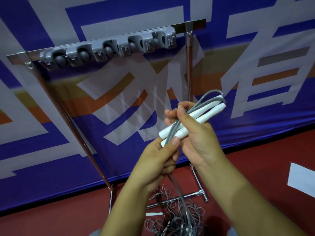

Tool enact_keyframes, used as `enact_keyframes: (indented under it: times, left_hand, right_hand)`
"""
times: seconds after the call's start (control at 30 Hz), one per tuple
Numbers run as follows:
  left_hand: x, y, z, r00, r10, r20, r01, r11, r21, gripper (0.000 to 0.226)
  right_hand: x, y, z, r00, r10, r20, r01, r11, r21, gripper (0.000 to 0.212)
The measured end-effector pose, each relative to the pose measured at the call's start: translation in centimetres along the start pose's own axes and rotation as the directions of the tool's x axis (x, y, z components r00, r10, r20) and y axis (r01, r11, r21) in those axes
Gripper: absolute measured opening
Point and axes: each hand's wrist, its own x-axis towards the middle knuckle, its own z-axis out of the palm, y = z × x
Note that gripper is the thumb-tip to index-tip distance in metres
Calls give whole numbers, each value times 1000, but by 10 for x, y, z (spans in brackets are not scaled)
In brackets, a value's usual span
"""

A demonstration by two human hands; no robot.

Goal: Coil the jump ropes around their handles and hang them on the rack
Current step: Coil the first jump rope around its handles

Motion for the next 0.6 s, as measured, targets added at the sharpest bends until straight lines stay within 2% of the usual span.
enact_keyframes:
  times: [0.1, 0.13, 0.27, 0.33, 0.47, 0.6]
  left_hand:
    - [-2, -8, -1, 996, 79, 34, -78, 996, -49, 12]
    - [-3, -9, -3, 992, 100, 73, -94, 992, -86, 18]
    - [-5, -13, -6, 972, 96, 214, -41, 967, -250, 42]
    - [-6, -14, -5, 972, 71, 226, 5, 947, -322, 49]
    - [-10, -16, -6, 987, 8, 159, 33, 965, -258, 43]
    - [-11, -24, -11, 980, 22, 198, 13, 985, -175, 28]
  right_hand:
    - [0, -3, -2, 1000, 1, -18, 0, 998, 59, 5]
    - [1, -6, -2, 1000, 7, -9, -6, 996, 88, 8]
    - [1, -12, 0, 998, 52, 20, -55, 985, 164, 10]
    - [1, -11, 1, 997, 73, 2, -73, 980, 185, 9]
    - [-1, -9, -1, 992, 117, -57, -103, 973, 209, 6]
    - [-6, -10, 3, 984, 173, -41, -157, 951, 265, 6]
